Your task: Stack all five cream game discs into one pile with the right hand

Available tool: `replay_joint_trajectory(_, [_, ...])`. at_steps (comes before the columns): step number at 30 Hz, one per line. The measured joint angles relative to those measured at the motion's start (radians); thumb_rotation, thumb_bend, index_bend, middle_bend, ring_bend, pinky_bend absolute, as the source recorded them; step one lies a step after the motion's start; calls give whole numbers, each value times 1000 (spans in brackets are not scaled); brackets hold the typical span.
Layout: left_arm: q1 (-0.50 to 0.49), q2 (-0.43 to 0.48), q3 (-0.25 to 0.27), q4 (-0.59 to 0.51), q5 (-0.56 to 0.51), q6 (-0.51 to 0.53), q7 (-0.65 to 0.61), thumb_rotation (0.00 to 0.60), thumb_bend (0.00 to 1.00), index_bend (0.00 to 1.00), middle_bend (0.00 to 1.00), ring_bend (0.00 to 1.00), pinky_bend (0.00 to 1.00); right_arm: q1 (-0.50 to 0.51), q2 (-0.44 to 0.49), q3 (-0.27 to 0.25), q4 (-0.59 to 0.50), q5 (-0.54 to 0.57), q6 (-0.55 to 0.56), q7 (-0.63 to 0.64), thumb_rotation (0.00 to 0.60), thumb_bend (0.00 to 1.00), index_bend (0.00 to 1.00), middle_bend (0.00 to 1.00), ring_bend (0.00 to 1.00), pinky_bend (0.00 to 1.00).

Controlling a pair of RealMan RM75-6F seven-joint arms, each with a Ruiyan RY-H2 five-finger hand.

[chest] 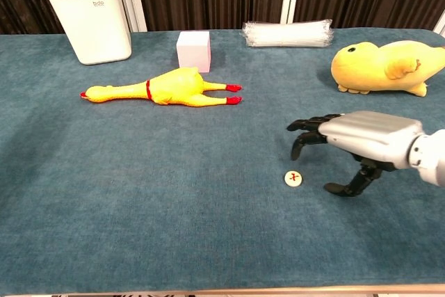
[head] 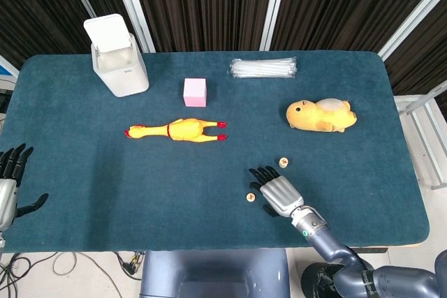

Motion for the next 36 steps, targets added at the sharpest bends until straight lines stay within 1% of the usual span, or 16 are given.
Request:
replay_joint_trajectory(3, [0,2,1,0,2,0,-4,600,170,49,0,0,49,6,-18,11,-4,-8,4,-5,600,423,286,0,0,86])
replay_joint_trajectory(10, [0,5,3,-1,6,-1,-14,600,170,49,0,0,48,17,-62,29,29,24,-19,-18,600,423,286,0,0,86])
replay_joint_trajectory(16, [0,5,3,-1,5,-1,-14,600,169,49,0,0,48,23,-74,37,54,33,-32,-9,600,422,287,0,0,86])
replay_joint_trajectory(23, [0,5,3,0,5,0,-11,600,169,49,0,0,49,20,-75,33,73,31,-41,7,600,423,341,0,0,86])
replay_joint_trajectory(36, [1,3,2,0,4,1,-6,600,169,49,0,0,50,12,-75,24,84,11,-43,33,600,423,383,0,0,87])
